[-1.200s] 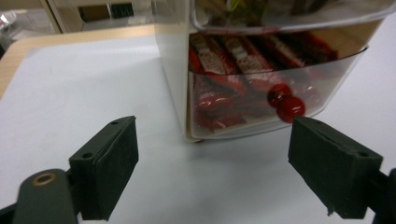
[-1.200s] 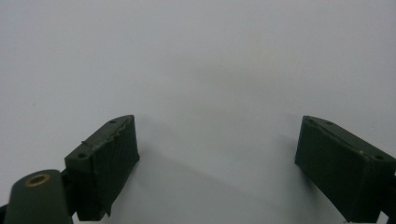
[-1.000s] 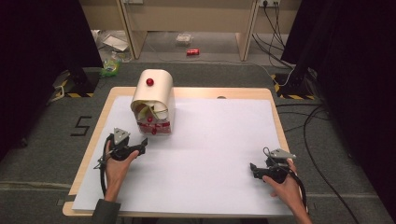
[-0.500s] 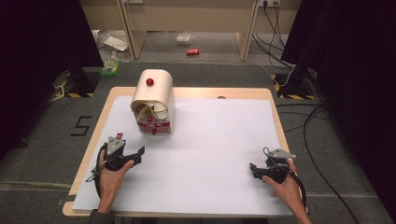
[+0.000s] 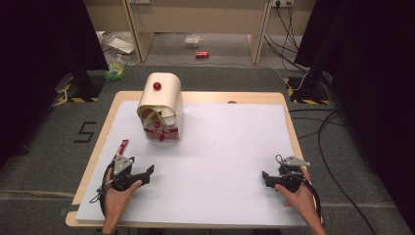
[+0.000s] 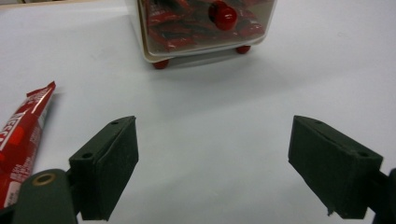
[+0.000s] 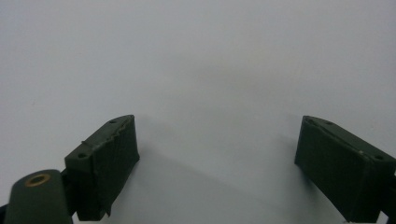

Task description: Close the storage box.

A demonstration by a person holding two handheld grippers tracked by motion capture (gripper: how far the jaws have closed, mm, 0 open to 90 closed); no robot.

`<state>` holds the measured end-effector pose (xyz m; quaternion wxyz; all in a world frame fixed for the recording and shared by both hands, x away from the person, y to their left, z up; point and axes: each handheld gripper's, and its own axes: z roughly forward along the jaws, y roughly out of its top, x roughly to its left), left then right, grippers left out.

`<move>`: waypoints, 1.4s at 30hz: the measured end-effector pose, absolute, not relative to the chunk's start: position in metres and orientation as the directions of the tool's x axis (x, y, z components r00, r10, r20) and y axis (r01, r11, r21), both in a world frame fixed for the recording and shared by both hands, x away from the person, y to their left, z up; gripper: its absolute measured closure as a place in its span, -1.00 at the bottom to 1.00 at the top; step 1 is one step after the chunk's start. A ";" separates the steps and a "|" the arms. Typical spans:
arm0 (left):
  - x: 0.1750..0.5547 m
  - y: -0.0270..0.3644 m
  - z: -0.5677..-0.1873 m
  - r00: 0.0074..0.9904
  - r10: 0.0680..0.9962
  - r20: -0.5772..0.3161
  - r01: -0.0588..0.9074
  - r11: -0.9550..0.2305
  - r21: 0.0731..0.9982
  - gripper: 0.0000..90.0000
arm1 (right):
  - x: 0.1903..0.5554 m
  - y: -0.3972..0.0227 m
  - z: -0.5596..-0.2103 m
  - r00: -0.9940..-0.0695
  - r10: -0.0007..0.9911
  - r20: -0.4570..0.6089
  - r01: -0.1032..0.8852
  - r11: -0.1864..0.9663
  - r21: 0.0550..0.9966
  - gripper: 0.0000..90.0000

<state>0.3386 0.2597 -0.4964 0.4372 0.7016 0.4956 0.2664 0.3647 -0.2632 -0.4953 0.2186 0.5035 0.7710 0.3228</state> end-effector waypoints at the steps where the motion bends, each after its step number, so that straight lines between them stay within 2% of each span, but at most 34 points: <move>1: 0.337 0.259 -0.497 0.370 0.927 -0.060 0.462 -0.127 0.878 -0.66 | 0.365 -0.263 -0.495 -0.397 0.918 -0.012 0.636 0.285 0.718 -0.70; 14: 0.318 0.247 -0.498 0.433 0.901 -0.006 0.478 -0.224 0.849 -0.66 | 0.365 -0.263 -0.495 -0.397 0.918 -0.013 0.635 0.285 0.718 -0.70; 32: 0.303 0.247 -0.502 0.500 0.866 0.000 0.563 -0.326 0.759 -0.67 | 0.365 -0.263 -0.495 -0.396 0.918 -0.010 0.636 0.282 0.718 -0.70; 42: 0.296 0.252 -0.506 0.505 0.862 -0.033 0.561 -0.299 0.772 -0.68 | 0.364 -0.263 -0.495 -0.396 0.918 -0.010 0.636 0.282 0.718 -0.70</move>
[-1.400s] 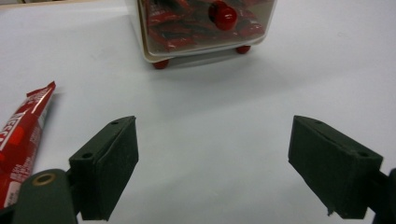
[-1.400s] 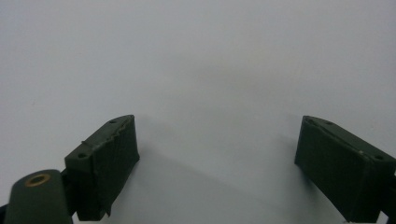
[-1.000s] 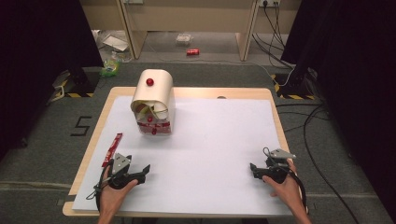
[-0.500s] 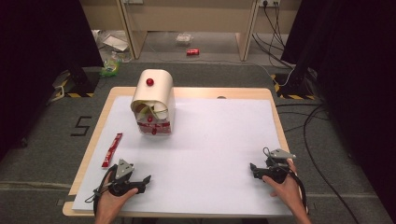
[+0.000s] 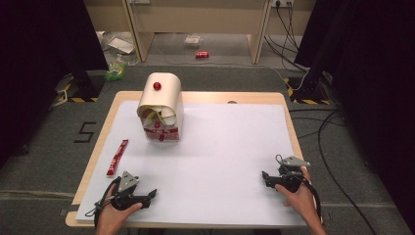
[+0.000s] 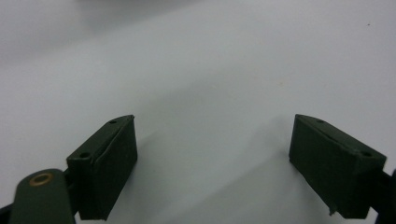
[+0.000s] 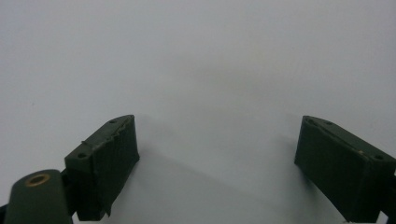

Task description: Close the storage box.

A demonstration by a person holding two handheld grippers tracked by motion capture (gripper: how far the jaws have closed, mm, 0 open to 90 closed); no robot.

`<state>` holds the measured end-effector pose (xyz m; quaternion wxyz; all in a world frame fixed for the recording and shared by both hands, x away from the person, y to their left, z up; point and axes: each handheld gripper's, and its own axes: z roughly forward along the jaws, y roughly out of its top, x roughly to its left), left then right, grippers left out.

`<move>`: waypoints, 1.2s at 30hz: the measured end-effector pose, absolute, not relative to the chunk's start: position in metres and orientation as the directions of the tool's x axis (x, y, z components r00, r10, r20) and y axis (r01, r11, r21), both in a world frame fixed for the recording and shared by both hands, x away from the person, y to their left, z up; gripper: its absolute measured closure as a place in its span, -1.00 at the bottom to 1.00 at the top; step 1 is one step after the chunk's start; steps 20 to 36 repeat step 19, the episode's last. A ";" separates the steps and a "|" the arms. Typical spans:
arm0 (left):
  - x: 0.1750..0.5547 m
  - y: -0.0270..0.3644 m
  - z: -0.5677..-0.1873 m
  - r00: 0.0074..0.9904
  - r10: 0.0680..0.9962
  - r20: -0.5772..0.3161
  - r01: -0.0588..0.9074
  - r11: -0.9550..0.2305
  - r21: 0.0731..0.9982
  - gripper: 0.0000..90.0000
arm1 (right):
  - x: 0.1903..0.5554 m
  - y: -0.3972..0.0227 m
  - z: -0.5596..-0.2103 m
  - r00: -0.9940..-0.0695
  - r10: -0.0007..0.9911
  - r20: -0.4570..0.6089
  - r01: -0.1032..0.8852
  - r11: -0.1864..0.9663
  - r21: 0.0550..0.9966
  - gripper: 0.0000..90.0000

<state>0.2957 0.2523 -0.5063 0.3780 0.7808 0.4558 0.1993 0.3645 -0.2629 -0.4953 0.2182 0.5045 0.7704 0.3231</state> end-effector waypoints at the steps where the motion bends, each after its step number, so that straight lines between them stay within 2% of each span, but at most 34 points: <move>1: 0.295 0.252 -0.507 0.505 0.863 -0.033 0.559 -0.298 0.774 -0.68 | 0.364 -0.263 -0.495 -0.394 0.919 -0.008 0.638 0.280 0.718 -0.70; 36: 0.294 0.253 -0.509 0.500 0.865 -0.038 0.553 -0.285 0.783 -0.68 | 0.364 -0.263 -0.495 -0.394 0.919 -0.008 0.638 0.280 0.718 -0.70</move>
